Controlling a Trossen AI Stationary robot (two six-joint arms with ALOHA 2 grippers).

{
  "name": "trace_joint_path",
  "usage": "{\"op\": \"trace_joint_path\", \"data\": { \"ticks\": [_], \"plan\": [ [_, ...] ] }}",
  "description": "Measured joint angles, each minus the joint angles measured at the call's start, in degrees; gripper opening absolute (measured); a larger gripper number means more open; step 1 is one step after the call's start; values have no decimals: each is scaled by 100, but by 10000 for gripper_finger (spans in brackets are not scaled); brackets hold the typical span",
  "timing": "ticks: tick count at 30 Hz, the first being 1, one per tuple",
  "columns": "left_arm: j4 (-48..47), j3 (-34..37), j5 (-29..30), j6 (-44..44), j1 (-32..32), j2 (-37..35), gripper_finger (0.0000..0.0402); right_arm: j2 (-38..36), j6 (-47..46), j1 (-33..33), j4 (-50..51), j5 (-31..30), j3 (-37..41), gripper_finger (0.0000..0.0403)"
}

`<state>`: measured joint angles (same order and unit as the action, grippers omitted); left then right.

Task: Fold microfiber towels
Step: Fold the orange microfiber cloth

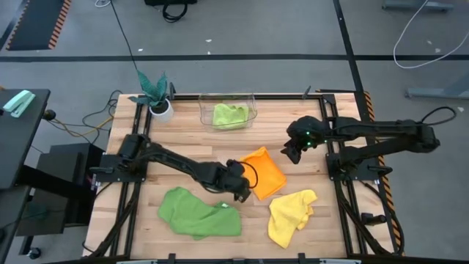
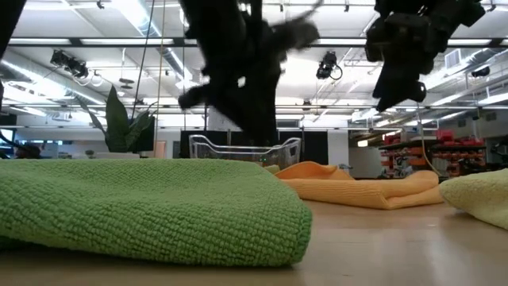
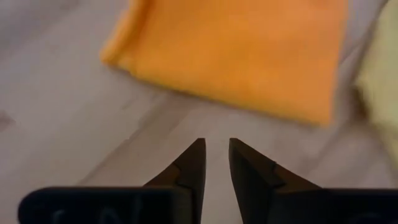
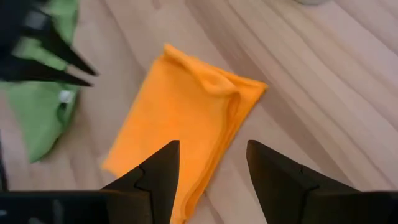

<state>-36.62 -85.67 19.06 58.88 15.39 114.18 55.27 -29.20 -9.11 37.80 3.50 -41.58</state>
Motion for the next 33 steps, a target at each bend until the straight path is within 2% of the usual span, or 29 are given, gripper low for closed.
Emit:
{"op": "trace_joint_path", "data": {
  "ticks": [4,6,14,23,28,33],
  "plan": [
    [128,7,-321,-674,-21,455,67,-240,233,2,-47,89,0,194],
    [277,7,-390,-727,-99,592,62,-331,238,-15,-72,100,0,193],
    [1399,0,-682,-1147,-421,679,41,-287,231,-15,-69,100,0,188],
    [1408,1,-1239,-1234,-809,961,13,-153,207,-15,-70,103,0,187],
    [1351,-39,-1773,-1212,-980,1157,10,-150,190,-15,-57,102,-2,187],
    [1342,-28,-1644,-1338,-1109,1197,21,-150,178,-15,-65,103,-2,187]
  ]
}}
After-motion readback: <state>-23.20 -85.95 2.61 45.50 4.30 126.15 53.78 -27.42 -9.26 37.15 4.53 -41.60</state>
